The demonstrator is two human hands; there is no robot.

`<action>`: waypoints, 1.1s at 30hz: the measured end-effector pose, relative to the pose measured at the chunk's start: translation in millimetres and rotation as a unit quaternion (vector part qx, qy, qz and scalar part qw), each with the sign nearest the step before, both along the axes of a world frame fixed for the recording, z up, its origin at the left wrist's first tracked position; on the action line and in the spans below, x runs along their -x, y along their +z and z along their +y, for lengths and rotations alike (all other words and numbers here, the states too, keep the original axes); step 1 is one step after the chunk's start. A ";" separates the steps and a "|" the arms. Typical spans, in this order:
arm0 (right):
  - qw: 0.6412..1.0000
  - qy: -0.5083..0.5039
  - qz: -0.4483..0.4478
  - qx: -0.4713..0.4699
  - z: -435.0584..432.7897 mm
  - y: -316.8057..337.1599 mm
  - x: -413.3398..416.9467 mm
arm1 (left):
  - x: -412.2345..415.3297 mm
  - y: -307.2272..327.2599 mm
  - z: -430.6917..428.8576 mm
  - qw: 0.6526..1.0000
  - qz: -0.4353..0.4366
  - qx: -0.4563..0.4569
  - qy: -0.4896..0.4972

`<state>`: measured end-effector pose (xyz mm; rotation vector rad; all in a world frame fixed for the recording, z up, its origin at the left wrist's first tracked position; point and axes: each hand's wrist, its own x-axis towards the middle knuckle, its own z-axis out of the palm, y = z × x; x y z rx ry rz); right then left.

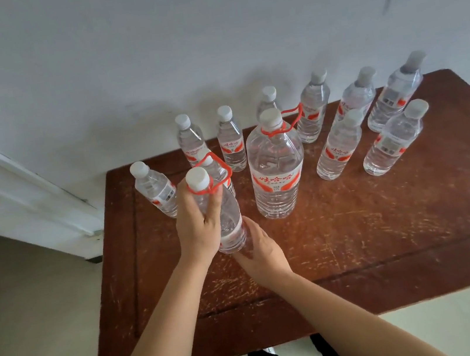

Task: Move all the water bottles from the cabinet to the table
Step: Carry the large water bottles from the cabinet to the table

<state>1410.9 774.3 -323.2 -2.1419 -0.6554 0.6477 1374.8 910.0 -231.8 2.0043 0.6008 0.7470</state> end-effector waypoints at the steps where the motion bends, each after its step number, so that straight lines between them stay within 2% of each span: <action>1: 1.000 0.018 0.002 0.021 -7.4 -1.5 0.5 | 0.2 -1.3 -3.3 1.000 0.000 0.002 0.017; 5: 0.990 0.121 -0.026 0.059 -34.2 -5.5 -5.2 | 5.9 -1.3 -14.9 0.998 0.019 0.002 0.060; 9: 0.975 0.213 -0.064 0.022 -50.5 -2.0 -22.0 | 29.8 -7.2 -31.9 0.979 0.097 -0.096 0.151; 12: 0.959 0.269 -0.084 -0.015 -53.2 0.7 -22.6 | 72.1 -22.1 -60.4 0.929 0.179 -0.165 0.279; 14: 0.947 0.305 -0.088 -0.050 -47.2 4.8 -8.8 | 111.9 -27.9 -83.9 0.886 0.246 -0.138 0.368; 17: 0.923 0.367 -0.062 -0.103 -34.4 20.9 31.4 | 180.7 -22.0 -118.2 0.827 0.297 -0.127 0.461; 22: 0.848 0.494 -0.061 -0.182 -12.1 65.6 119.6 | 288.9 16.1 -170.8 0.718 0.318 -0.134 0.604; 23: 0.820 0.530 -0.061 -0.206 -10.4 82.6 154.2 | 322.3 29.7 -192.0 0.687 0.316 -0.139 0.640; 29: 0.692 0.642 -0.073 -0.322 -27.0 154.2 318.6 | 453.5 88.9 -293.2 0.580 0.301 -0.123 0.747; 30: 0.663 0.659 -0.069 -0.348 -41.6 166.1 364.8 | 486.3 99.8 -324.6 0.544 0.306 -0.124 0.771; 32: 0.630 0.671 -0.066 -0.386 -56.5 178.7 417.4 | 525.3 113.2 -362.3 0.499 0.320 -0.127 0.796; 33: 0.602 0.687 -0.058 -0.403 -72.7 185.9 455.4 | 551.9 120.2 -393.8 0.468 0.328 -0.116 0.812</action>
